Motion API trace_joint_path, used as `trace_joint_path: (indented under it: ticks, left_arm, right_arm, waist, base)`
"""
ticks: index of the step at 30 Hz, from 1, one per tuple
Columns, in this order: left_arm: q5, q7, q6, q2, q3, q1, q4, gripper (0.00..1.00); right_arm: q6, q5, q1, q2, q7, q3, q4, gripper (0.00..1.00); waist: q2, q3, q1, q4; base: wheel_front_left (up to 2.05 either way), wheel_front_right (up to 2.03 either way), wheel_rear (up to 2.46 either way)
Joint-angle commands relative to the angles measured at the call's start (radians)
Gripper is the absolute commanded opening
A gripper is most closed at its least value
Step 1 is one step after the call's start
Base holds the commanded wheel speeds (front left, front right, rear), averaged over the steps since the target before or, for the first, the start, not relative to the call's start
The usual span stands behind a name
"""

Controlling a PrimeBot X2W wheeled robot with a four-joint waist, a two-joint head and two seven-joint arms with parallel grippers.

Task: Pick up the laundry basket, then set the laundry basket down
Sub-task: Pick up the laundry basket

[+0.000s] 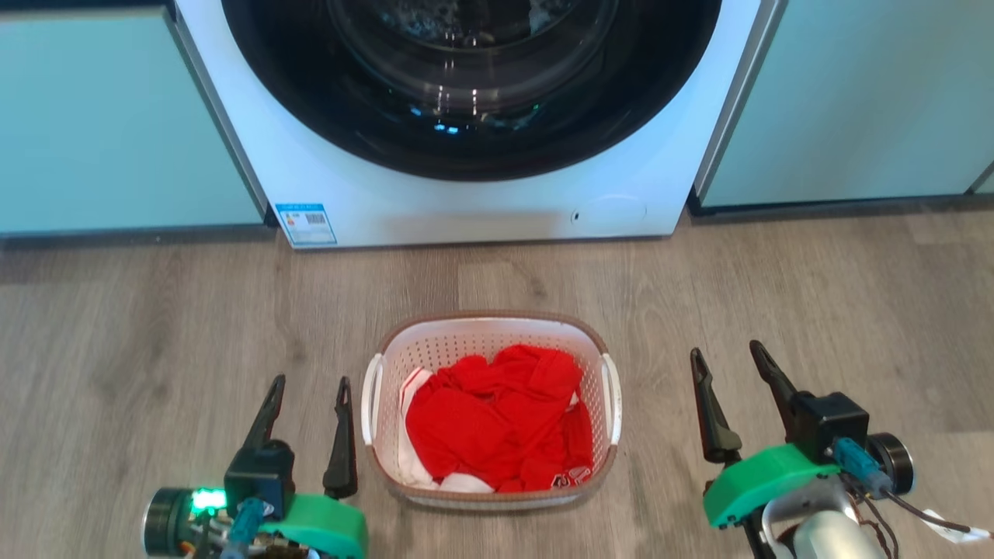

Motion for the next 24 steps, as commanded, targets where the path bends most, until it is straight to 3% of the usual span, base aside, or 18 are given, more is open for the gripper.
trace_joint_path:
  ticks: [1,8,15,24]
  left_arm:
    - [0.005,-0.01,-0.002,-0.002,0.03,-0.056,-0.024,1.0]
    - [-0.008,-0.01,-0.016,-0.007,0.028,-0.129,0.005,1.0]
    - [-0.027,-0.01,-0.031,-0.01,0.019,-0.262,0.067,1.0]
    - [-0.079,-0.01,-0.038,-0.012,-0.012,-0.481,0.229,1.0]
  right_arm:
    - [0.003,0.0,-0.055,-0.01,-0.012,0.015,-0.03,1.0]
    - [0.003,-0.003,-0.122,-0.01,-0.012,0.006,-0.005,1.0]
    - [0.003,-0.026,-0.239,-0.01,-0.012,-0.024,0.043,1.0]
    - [0.003,-0.063,-0.42,-0.01,-0.012,-0.055,0.156,1.0]
  waist:
    - [0.0,0.018,0.0,0.002]
    - [0.0,0.125,0.0,0.01]
    - [0.0,0.303,0.0,0.021]
    - [0.0,0.53,0.0,0.044]
  base:
    - [0.0,0.0,0.0]
    - [0.0,0.0,0.0]
    - [0.0,0.0,0.0]
    - [0.0,0.0,0.0]
